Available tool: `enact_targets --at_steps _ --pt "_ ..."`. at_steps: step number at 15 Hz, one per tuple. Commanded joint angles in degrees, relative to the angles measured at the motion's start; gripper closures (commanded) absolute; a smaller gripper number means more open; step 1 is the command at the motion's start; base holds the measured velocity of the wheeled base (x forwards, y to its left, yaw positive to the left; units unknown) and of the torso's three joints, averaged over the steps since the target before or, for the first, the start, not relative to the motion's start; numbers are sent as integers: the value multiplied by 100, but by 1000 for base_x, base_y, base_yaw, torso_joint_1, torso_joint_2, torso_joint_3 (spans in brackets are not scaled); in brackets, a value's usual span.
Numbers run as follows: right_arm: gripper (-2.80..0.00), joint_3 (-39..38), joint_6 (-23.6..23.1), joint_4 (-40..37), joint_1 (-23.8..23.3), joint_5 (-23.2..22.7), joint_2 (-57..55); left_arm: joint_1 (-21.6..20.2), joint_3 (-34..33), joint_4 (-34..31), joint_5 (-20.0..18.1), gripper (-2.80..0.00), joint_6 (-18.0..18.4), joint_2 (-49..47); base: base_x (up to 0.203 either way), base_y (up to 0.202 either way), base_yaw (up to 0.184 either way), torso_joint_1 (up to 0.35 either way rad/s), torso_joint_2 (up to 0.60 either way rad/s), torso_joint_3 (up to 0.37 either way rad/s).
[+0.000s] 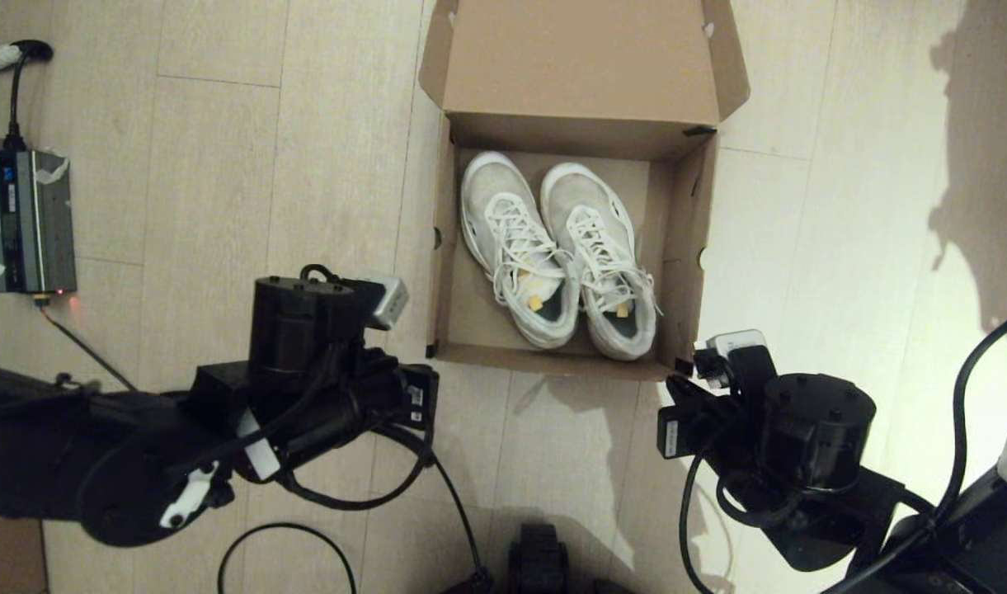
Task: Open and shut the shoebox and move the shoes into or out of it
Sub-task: Close the shoe box
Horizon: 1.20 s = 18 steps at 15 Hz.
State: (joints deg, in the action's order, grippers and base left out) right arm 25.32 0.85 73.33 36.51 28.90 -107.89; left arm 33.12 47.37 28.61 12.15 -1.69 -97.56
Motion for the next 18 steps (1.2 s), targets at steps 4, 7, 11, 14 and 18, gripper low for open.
enact_targets --at_steps 4,7,11,14,18 --pt "0 32 8 197 -302 -15 -404 -329 60 88 7 0 -223 548 0 0 0 0 0 0" --pt "0 73 7 501 -323 -55 -794 -684 466 92 -11 0 -232 435 0 0 0 0 0 0" --pt "0 152 -15 797 -320 -118 -1156 -1049 702 106 -72 0 -257 105 0 0 0 0 0 0" --pt "0 -112 -23 825 -313 -122 -1077 -1095 699 475 -73 0 -245 -140 0 0 0 0 0 0" --pt "0 -321 -29 1037 -319 -142 -802 -1098 738 602 -72 0 -235 -245 0 0 0 0 0 0"
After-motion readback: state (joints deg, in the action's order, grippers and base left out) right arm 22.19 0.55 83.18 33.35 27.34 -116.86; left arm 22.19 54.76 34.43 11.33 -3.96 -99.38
